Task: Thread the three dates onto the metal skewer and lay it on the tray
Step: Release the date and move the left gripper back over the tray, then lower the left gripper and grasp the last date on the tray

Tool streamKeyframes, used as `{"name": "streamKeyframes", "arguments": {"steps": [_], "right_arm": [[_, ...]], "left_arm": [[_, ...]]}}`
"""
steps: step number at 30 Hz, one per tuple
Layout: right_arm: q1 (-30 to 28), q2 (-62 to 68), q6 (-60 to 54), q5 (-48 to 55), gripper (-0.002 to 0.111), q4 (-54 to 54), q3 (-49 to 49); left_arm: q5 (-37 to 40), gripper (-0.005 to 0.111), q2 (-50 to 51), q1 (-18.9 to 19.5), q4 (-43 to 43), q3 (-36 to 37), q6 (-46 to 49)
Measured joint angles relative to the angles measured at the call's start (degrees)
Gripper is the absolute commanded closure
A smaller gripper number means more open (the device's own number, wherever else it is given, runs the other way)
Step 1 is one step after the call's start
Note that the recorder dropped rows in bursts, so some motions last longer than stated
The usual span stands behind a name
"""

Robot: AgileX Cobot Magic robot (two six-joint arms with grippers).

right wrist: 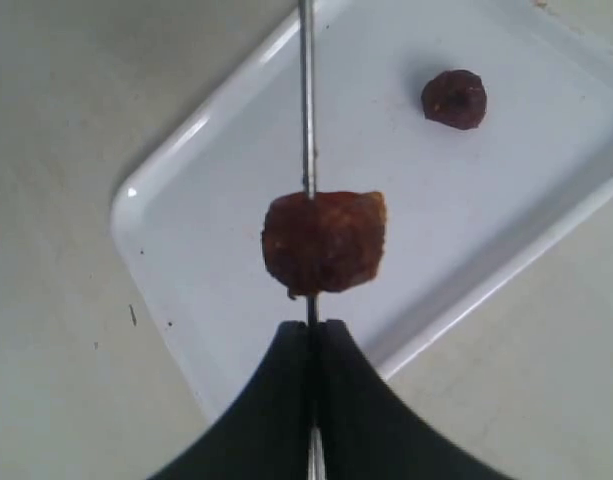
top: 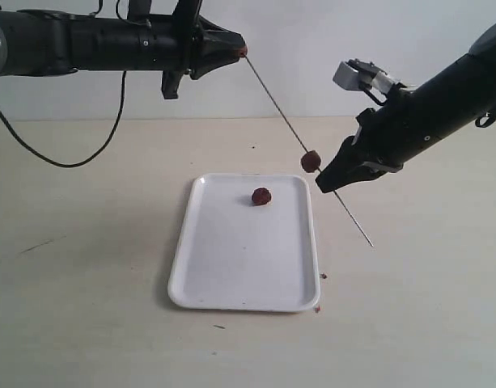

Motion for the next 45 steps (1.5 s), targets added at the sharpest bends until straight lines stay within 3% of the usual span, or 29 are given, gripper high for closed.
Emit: {"name": "streamKeyframes", "arguments": {"steps": [10, 22, 24, 26, 28, 36, 40, 43, 45], "right_arm": [[0.0, 0.0, -0.1, -3.9, 0.108, 4.0, 0.0], [0.3, 0.0, -2.7, -8.8, 0.108, 14.9, 0.0], [0.3, 0.0, -2.7, -9.0, 0.108, 15.1, 0.0], [0.3, 0.0, -3.0, -9.1, 0.108, 15.2, 0.0], [0.3, 0.0, -3.1, -9.4, 0.108, 15.9, 0.0], [-1.9, 0.0, -4.7, -11.1, 0.108, 14.1, 0.0], [-6.5, 0.0, -3.0, -10.9, 0.108, 11.2, 0.0], [-8.9, 0.0, -0.6, -10.8, 0.108, 8.6, 0.0], [-9.0, 0.0, -0.2, -10.7, 0.108, 8.5, 0.0]], "left_arm": [[-0.2, 0.084, 0.0, -4.0, 2.9, 0.0, 1.5], [-1.9, 0.084, 0.0, -9.4, 12.9, 0.0, 2.2], [-2.1, 0.078, 0.0, -9.7, 13.6, 0.0, 3.0], [-2.4, 0.051, 0.0, -9.8, 14.5, 0.0, 3.2], [-3.1, 0.039, 0.0, -9.8, 15.5, 0.0, 3.7], [-3.3, 0.039, 0.0, -9.2, 19.4, 0.0, 6.2], [-4.5, 0.041, 0.0, -9.0, 34.2, 0.0, 6.4], [-8.6, 0.042, 0.0, -12.2, 59.2, 0.0, -0.4], [-9.4, 0.042, 0.1, -14.6, 70.7, -0.3, -5.4]]}}
